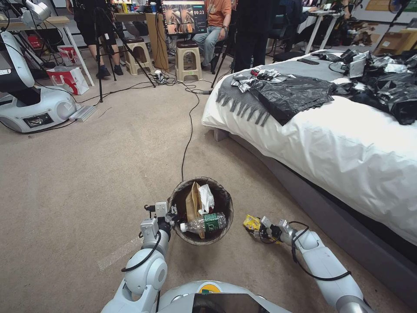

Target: Pick up the trash bin, then pick up the garbage from the floor and place it into the trash bin.

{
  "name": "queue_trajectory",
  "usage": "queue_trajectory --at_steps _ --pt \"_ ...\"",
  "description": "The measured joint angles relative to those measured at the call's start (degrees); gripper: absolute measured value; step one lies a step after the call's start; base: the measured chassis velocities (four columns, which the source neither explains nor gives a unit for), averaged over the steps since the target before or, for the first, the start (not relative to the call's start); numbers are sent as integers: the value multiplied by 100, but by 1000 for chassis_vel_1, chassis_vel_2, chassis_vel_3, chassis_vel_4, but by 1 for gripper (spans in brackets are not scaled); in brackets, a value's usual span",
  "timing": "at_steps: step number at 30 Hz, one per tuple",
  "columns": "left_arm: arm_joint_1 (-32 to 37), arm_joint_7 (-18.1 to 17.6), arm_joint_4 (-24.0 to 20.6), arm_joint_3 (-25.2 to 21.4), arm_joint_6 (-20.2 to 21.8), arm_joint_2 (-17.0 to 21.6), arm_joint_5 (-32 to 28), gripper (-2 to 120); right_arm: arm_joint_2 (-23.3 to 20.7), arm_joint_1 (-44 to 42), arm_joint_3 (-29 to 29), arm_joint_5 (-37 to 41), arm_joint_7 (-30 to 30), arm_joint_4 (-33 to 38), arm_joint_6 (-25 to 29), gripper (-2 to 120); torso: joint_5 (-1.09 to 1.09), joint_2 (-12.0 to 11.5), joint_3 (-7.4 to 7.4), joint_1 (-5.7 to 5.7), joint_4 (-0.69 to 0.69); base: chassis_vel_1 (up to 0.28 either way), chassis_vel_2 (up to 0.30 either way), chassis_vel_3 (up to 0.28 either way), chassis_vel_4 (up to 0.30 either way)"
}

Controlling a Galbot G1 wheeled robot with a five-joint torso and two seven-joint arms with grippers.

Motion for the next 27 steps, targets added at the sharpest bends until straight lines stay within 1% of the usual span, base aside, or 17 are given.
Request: queue_trajectory --at_steps 5,8,18,20,23,24,25,26,27 --pt "-5 0 3 -1 0 3 0 0 -15 -10 5 22 68 5 3 63 1 0 0 0 2 0 0 0 0" --pt "-10 0 7 0 0 4 0 0 -18 -11 -15 55 131 3 6 63 0 0 1 0 0 0 0 0 0" --pt "-24 0 12 -19 0 2 -4 0 -17 -2 -53 122 222 -8 17 63 -2 0 1 0 -1 0 0 0 0" --pt "-28 0 16 -21 0 -6 -5 0 -46 -33 -53 177 223 48 16 63 3 -1 2 0 4 0 0 0 0" --pt "-31 0 24 -32 0 -11 -6 0 -95 -90 -29 253 310 138 9 63 8 -2 3 1 6 0 0 0 0" --pt "-33 -1 29 -41 -1 -10 -7 0 -161 -116 28 264 424 200 -19 61 7 -2 3 1 7 0 0 0 0" --pt "-36 -1 34 -55 -2 -9 -8 0 -213 -151 63 289 453 270 -24 55 -5 -2 3 1 6 0 0 0 0" --pt "-44 -1 40 -51 -3 -8 -10 0 -252 -208 90 315 453 341 -25 50 -13 -2 3 1 -2 0 0 0 0" --pt "-44 -1 40 -51 -3 -8 -10 0 -252 -208 90 315 453 341 -25 50 -13 -2 3 1 -2 0 0 0 0"
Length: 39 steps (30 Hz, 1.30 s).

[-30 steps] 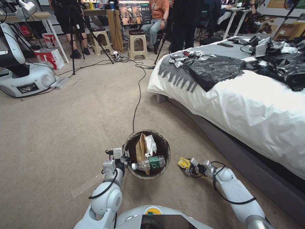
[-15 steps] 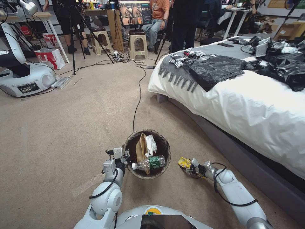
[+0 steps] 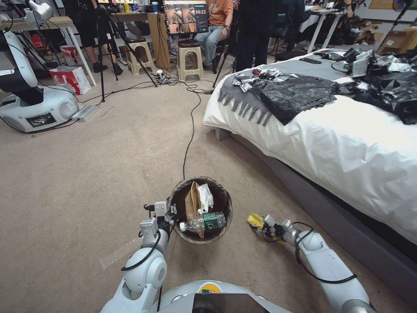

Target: Pick up the trash bin, then pick up the garbage from the floor and place it into the trash bin.

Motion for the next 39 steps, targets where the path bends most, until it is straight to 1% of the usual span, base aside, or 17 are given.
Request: queue_trajectory --at_steps 1,2,3,4,5,7,8,9,11,12,13,14,17,39 --pt "-10 1 6 15 0 -1 -4 0 -25 -45 16 39 -3 64 -1 46 17 0 0 0 -2 0 0 0 0" --pt "-15 3 11 20 -1 -2 -9 0 -38 -73 26 68 -4 109 -1 43 21 0 0 0 -3 0 0 0 0" --pt "-24 2 23 23 -2 -4 -10 0 -68 -128 71 107 -7 205 0 37 16 0 0 0 0 0 0 0 0" --pt "-24 2 23 23 -2 -4 -10 0 -68 -128 71 107 -7 205 0 37 16 0 0 0 0 0 0 0 0" --pt "-27 0 28 27 -2 -5 -10 0 -88 -162 108 129 -8 263 2 30 4 0 -1 0 2 0 0 0 0" --pt "-30 1 28 31 -2 -4 -11 0 -101 -207 132 157 -18 315 5 23 18 0 -1 0 3 0 0 0 0" --pt "-30 1 29 31 -2 -4 -11 0 -108 -219 140 165 -25 326 7 18 18 0 -1 0 3 0 0 0 0" --pt "-30 1 29 31 -2 -4 -11 0 -108 -219 140 165 -25 326 7 18 18 0 -1 0 3 0 0 0 0" --pt "-30 1 28 29 -3 -4 -11 0 -122 -232 164 188 -24 348 19 9 9 0 -1 0 2 0 0 0 0" --pt "-28 1 28 27 -3 -4 -11 0 -122 -234 167 190 -27 349 23 5 10 0 -1 0 2 0 0 0 0" --pt "-28 1 28 27 -3 -4 -11 0 -122 -234 167 190 -27 349 23 5 10 0 -1 0 2 0 0 0 0" --pt "-25 1 25 22 -4 -3 -12 0 -119 -235 167 194 -31 349 28 0 14 0 -1 0 2 0 0 0 0" --pt "-21 1 23 21 -6 -3 -11 0 -108 -230 168 200 -26 349 36 0 12 0 -1 0 3 0 0 0 0" --pt "-22 3 18 30 -7 -4 -10 0 -91 -237 160 266 80 346 97 0 12 0 -2 0 2 0 0 0 0"
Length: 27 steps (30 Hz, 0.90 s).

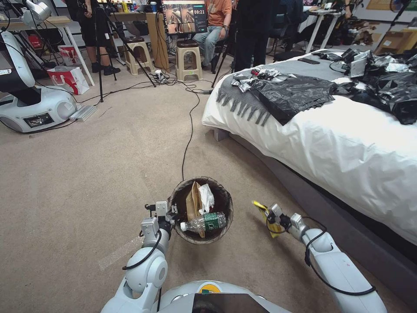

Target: Pick up the trash bin, then pick up the garbage from the floor and place it into the trash bin.

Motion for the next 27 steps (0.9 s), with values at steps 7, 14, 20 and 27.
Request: queue_trajectory --at_steps 7,14,20,27 --pt "-5 1 10 11 0 13 -4 0 -37 -232 -6 413 461 649 180 0 -1 0 0 0 -3 0 0 0 0" --pt "-13 1 36 45 0 18 -9 0 -10 -749 9 926 1187 2426 228 0 -2 0 0 0 -1 0 0 0 0" --pt "-10 3 69 74 0 18 -2 0 76 -1049 -304 1342 1883 3998 260 0 -1 0 0 0 0 0 0 0 0" --pt "-5 4 73 116 12 7 5 0 141 -991 -813 1581 2396 5265 141 0 -2 1 0 0 -1 0 0 0 0"
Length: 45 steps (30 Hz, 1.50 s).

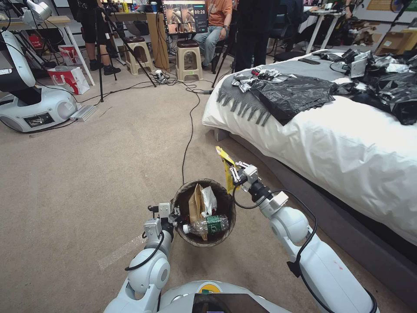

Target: Pick up the trash bin, then pick up the garbage from the floor and place it into the trash bin.

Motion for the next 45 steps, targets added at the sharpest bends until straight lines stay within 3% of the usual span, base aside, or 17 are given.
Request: queue_trajectory --at_steps 5,16,22,45 --pt "7 -32 -53 47 132 -1 -94 0 -33 331 -435 11 246 361 -205 0 1 0 0 0 1 0 0 0 0" --pt "75 -341 -468 85 1027 10 -844 0 -65 896 -1301 -33 277 -271 -236 0 1 0 0 0 1 0 0 0 0" --pt "73 -483 -552 88 1298 48 -1091 0 -129 786 -1375 -61 180 -399 -167 0 1 0 0 0 0 0 0 0 0" --pt "47 -551 -600 79 1388 35 -1204 0 -212 330 -1450 -271 61 -431 -39 0 1 0 0 0 2 0 0 0 0"
